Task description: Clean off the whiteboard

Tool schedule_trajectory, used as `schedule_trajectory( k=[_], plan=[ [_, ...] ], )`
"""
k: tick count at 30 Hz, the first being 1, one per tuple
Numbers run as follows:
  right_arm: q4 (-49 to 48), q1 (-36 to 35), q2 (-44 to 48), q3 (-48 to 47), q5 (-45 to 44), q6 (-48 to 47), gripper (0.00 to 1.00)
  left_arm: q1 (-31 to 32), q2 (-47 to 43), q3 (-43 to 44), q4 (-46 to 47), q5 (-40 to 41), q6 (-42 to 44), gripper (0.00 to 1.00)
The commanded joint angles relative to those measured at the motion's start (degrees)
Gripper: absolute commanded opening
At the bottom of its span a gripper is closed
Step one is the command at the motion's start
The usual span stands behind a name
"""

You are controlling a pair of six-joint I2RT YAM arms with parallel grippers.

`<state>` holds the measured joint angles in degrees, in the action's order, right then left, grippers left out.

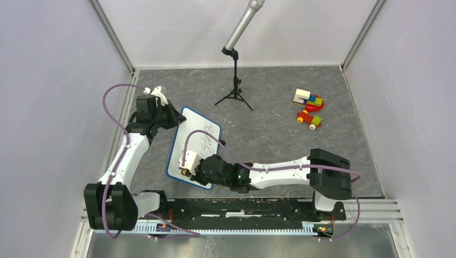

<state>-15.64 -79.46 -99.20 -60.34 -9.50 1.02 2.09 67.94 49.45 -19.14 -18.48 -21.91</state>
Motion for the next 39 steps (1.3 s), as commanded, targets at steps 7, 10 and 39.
schedule_trajectory(
  k=[7,10,39],
  plan=[
    [8.31,-3.51,-4.19,-13.25,-1.67,-3.7,0.16,1.33,-1.88,-1.37,-1.87,6.23,-2.17,0.02],
    [9.21,-3.52,-5.41,-15.08,-0.53,-3.76,0.16,1.44,-2.05,-1.38,-1.86,7.04,-2.18,0.02],
    [-10.95,-2.19,1.49,4.62,-4.28,-2.44,0.16,1.46,-1.66,-1.26,-1.43,6.18,-1.56,0.02]
  ],
)
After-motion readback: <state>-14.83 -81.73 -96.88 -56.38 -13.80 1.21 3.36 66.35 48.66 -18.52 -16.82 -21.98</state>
